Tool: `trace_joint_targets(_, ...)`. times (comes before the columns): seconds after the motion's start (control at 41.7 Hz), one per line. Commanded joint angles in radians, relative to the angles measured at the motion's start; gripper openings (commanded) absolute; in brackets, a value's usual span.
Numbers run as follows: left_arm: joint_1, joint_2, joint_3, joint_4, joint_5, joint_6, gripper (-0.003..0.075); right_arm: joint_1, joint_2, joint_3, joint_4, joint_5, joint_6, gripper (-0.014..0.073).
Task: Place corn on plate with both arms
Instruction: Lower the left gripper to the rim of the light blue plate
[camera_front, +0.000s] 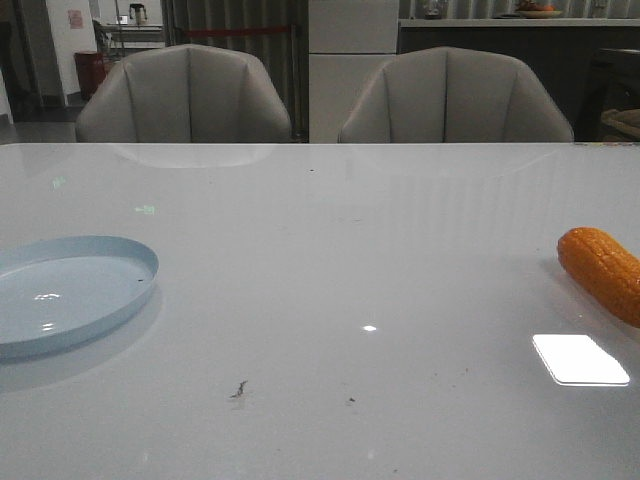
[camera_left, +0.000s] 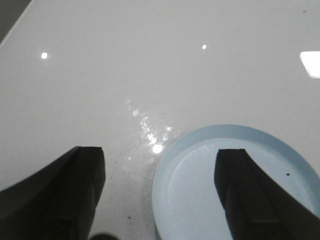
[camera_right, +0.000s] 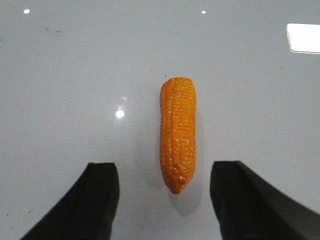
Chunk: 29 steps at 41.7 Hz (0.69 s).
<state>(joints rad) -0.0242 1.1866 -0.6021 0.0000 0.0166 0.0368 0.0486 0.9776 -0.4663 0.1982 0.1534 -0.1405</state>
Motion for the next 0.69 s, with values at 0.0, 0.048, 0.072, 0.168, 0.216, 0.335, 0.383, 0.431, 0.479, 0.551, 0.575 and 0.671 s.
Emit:
trace_joint_targets(0.0,0.020,0.051,-0.140,-0.010,0.107,-0.010,0.0523,-0.005,-0.007,-0.035,-0.007,-0.069,0.000,0.0519)
trace_joint_targets(0.048,0.024,0.114,-0.216,0.020,0.212,-0.010,0.0523,-0.005,-0.007,-0.035,-0.007,-0.069,0.000,0.0519)
trace_joint_targets(0.072,0.024,0.144,-0.262,0.029,0.257,-0.010,0.0523,-0.005,-0.007,-0.035,-0.007,-0.069,0.000,0.0519)
trace_joint_targets(0.168,0.024,0.299,-0.412,0.044,0.420,-0.008,0.0523,-0.005,-0.007,-0.035,-0.007,-0.067,0.000,0.0519)
trace_joint_targets(0.216,0.024,0.372,-0.465,0.044,0.481,-0.008,0.0522,-0.005,-0.007,-0.035,-0.007,-0.067,0.000,0.0519)
trace_joint_targets(0.335,0.024,0.523,-0.550,0.044,0.567,-0.008,0.0521,-0.005,-0.007,-0.035,-0.007,-0.059,0.000,0.0519)
trace_joint_targets(0.383,0.024,0.563,-0.563,0.040,0.570,-0.008,0.0498,-0.005,-0.007,-0.035,-0.007,-0.053,0.000,0.0519)
trace_joint_targets(0.431,0.024,0.593,-0.567,0.023,0.570,-0.008,0.0464,-0.005,-0.007,-0.035,-0.007,-0.044,0.000,0.0519)
trace_joint_targets(0.479,0.024,0.612,-0.567,0.000,0.566,-0.008,0.0418,-0.005,-0.007,-0.035,-0.007,-0.037,0.000,0.0519)
trace_joint_targets(0.551,0.024,0.634,-0.567,0.000,0.566,-0.008,0.0374,-0.005,-0.007,-0.035,-0.007,-0.036,0.000,0.0519)
trace_joint_targets(0.575,0.024,0.642,-0.567,0.000,0.566,-0.008,0.0365,-0.005,-0.007,-0.035,-0.007,-0.036,0.000,0.0519)
trace_joint_targets(0.671,0.024,0.664,-0.567,0.000,0.566,-0.008,0.0351,-0.005,-0.007,-0.035,-0.007,-0.036,0.000,0.0519)
